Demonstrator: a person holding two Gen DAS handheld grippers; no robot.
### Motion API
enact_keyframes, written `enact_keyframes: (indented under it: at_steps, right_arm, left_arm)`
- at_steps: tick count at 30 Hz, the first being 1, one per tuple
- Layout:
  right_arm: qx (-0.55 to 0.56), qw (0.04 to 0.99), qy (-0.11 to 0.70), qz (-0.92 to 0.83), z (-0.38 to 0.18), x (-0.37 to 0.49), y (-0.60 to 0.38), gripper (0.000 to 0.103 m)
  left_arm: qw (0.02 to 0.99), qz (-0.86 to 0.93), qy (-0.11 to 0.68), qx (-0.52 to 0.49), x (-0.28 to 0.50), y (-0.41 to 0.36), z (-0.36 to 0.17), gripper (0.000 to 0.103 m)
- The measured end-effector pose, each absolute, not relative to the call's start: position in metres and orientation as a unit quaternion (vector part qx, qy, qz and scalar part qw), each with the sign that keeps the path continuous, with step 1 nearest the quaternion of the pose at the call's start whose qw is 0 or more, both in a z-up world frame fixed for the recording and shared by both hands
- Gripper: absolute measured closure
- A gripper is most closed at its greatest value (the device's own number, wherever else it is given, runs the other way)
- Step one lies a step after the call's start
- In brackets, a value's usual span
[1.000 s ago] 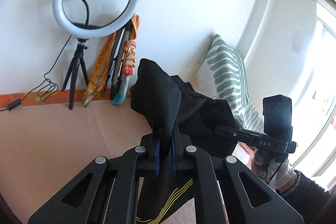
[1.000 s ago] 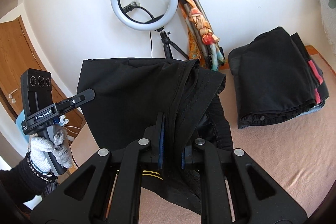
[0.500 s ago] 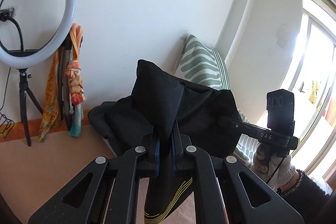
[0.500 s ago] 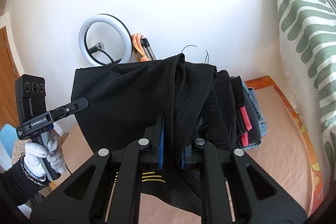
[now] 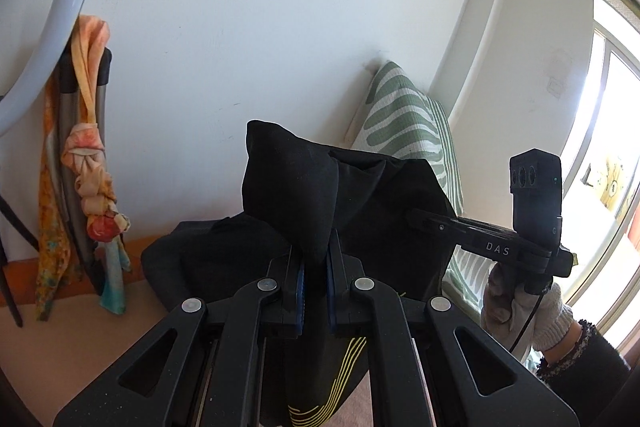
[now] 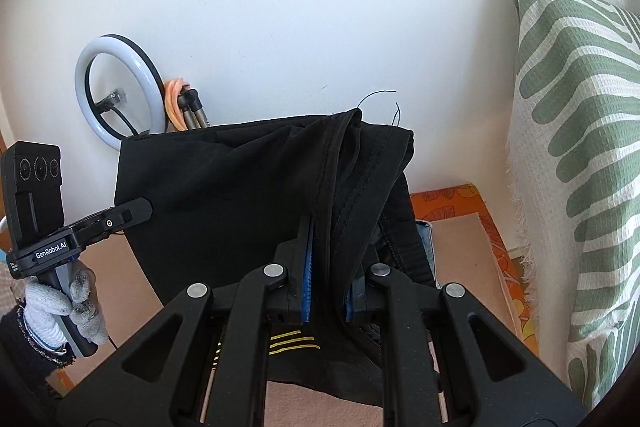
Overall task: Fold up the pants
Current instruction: 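Lift and carry the shorts with both grippers onto the clothing stack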
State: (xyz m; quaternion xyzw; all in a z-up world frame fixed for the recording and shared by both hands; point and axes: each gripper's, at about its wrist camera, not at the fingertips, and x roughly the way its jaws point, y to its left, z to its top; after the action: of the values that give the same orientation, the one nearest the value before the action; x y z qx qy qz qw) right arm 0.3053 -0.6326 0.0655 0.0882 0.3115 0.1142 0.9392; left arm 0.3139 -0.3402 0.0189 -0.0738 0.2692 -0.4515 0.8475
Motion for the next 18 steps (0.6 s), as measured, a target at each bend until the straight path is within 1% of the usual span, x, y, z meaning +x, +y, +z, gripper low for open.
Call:
enact_keyframes:
  at_steps: [8,15,18]
  right_arm:
    - [0.091,0.928,0.341,0.117,0.023,0.354,-0.634,0.091]
    - [0.086,0.923,0.362,0.103,0.005,0.375,-0.635,0.09]
    - [0.082,0.922,0.368,0.084,0.001,0.38,-0.634,0.087]
  left_arm:
    - [0.858,-0.414,0.295,-0.071,0.359,-0.346,-0.01,0.096]
    - [0.867,-0.385,0.313,-0.047,0.381,-0.358,-0.034,0.096]
    - [0.873,-0.372,0.314,-0.035,0.384,-0.363,-0.036,0.094]
